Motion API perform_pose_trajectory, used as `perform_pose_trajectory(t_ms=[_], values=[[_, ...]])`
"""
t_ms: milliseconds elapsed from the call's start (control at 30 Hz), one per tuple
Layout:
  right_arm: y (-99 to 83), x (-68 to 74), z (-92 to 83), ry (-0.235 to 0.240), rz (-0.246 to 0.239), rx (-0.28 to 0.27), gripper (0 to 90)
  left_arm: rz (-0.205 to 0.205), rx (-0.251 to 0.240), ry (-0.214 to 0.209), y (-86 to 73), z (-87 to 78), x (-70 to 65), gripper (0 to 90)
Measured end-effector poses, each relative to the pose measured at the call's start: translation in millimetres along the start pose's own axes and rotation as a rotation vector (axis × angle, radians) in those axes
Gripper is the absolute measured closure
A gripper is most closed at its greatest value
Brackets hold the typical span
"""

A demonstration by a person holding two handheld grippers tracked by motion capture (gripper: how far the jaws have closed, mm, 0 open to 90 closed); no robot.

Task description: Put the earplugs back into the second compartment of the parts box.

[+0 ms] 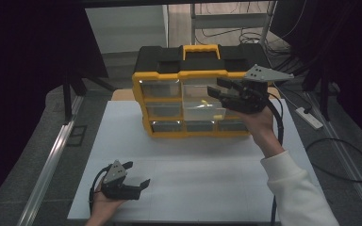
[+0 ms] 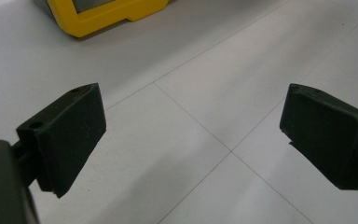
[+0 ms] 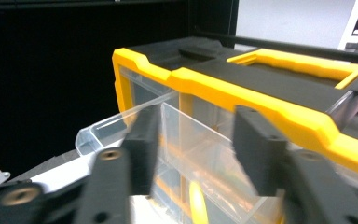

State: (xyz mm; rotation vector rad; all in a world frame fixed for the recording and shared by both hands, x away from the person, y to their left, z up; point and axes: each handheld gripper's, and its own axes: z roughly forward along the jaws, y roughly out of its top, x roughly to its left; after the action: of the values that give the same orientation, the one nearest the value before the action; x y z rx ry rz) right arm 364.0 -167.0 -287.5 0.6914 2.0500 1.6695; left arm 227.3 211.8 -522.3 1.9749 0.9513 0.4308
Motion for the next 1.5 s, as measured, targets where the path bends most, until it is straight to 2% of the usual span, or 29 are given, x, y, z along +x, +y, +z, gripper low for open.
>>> perform_pose_trajectory(t_ms=[133, 267, 300, 333, 400, 500, 600, 667, 700, 733, 767, 833, 867, 900, 933, 967, 1000, 1200, 1300, 1400, 1500], values=[[-1.3, 3.9, -15.3, -0.041, -0.002, -0.043, 32.2, 0.001, -0.003, 0.002, 0.0, -0.3, -0.1, 6.9], [-8.3, 5.5, -33.5, -0.037, 0.000, -0.065, 30.0, 0.002, 0.001, -0.003, 0.1, 0.0, -0.3, 6.9], [-8.3, 5.5, -33.5, -0.037, 0.000, -0.065, 30.0, 0.002, 0.001, -0.003, 0.1, 0.0, -0.3, 6.9], [-16.2, 8.8, -46.7, -0.034, -0.010, -0.068, 28.6, 0.003, 0.001, -0.002, 0.2, 0.3, -0.4, 6.9], [-18.4, 9.8, -50.2, -0.033, -0.011, -0.069, 28.5, 0.003, 0.002, -0.003, 0.3, 0.2, -0.4, 6.9], [-33.9, 17.3, -67.6, -0.029, -0.017, -0.066, 28.2, 0.003, 0.002, -0.002, 0.4, 0.6, -0.3, 6.9], [-41.8, 20.6, -73.3, -0.030, -0.023, -0.059, 27.8, 0.005, 0.000, -0.003, 0.7, 0.8, -0.6, 6.9], [-58.4, 25.7, -81.9, -0.030, -0.025, -0.039, 27.2, 0.006, 0.000, -0.003, 0.9, 0.9, -0.8, 6.8], [-58.4, 25.7, -81.9, -0.030, -0.025, -0.039, 27.2, 0.004, 0.000, -0.003, 0.9, 1.0, -1.1, 6.8], [-70.0, 27.8, -86.5, -0.032, -0.021, -0.022, 27.0, 0.005, 0.000, -0.003, 0.9, 1.1, -1.2, 6.8], [-70.0, 27.8, -86.5, -0.032, -0.021, -0.022, 27.0, 0.006, 0.000, -0.003, 1.0, 1.2, -1.1, 6.8], [-83.0, 28.2, -90.0, -0.029, -0.009, -0.001, 26.7, 0.007, -0.002, -0.004, 1.1, 1.2, -1.2, 6.8], [-90.1, 28.1, -91.7, -0.036, -0.007, 0.006, 26.7, 0.005, -0.003, -0.005, 1.1, 1.2, -1.4, 6.8], [-104.9, 27.3, -94.4, -0.049, 0.001, 0.027, 26.5, 0.007, -0.004, -0.005, 1.2, 1.0, -1.5, 6.8], [-104.9, 27.3, -94.4, -0.049, 0.001, 0.027, 26.5, 0.008, -0.005, -0.006, 1.2, 0.9, -1.5, 6.8], [-119.1, 25.7, -96.3, -0.055, 0.022, 0.043, 26.4, 0.009, -0.007, -0.005, 1.2, 0.8, -1.8, 6.8], [-119.1, 25.7, -96.3, -0.055, 0.022, 0.043, 26.4, 0.009, -0.007, -0.005, 1.2, 0.8, -1.8, 6.8], [-166.8, 19.4, -103.2, -0.095, 0.045, 0.126, 25.9, 0.004, -0.014, -0.005, 1.5, 0.0, -1.9, 6.7], [-184.8, 15.5, -107.8, -0.115, 0.078, 0.153, 25.9, 0.009, -0.012, -0.004, 1.6, -0.4, -2.3, 6.7], [-199.5, 12.1, -112.8, -0.132, 0.086, 0.182, 25.7, 0.007, -0.015, -0.004, 1.8, -0.6, -2.7, 6.7], [-210.9, 8.5, -117.3, -0.141, 0.108, 0.190, 25.8, 0.009, -0.019, -0.002, 2.2, -1.2, -3.1, 6.7]])
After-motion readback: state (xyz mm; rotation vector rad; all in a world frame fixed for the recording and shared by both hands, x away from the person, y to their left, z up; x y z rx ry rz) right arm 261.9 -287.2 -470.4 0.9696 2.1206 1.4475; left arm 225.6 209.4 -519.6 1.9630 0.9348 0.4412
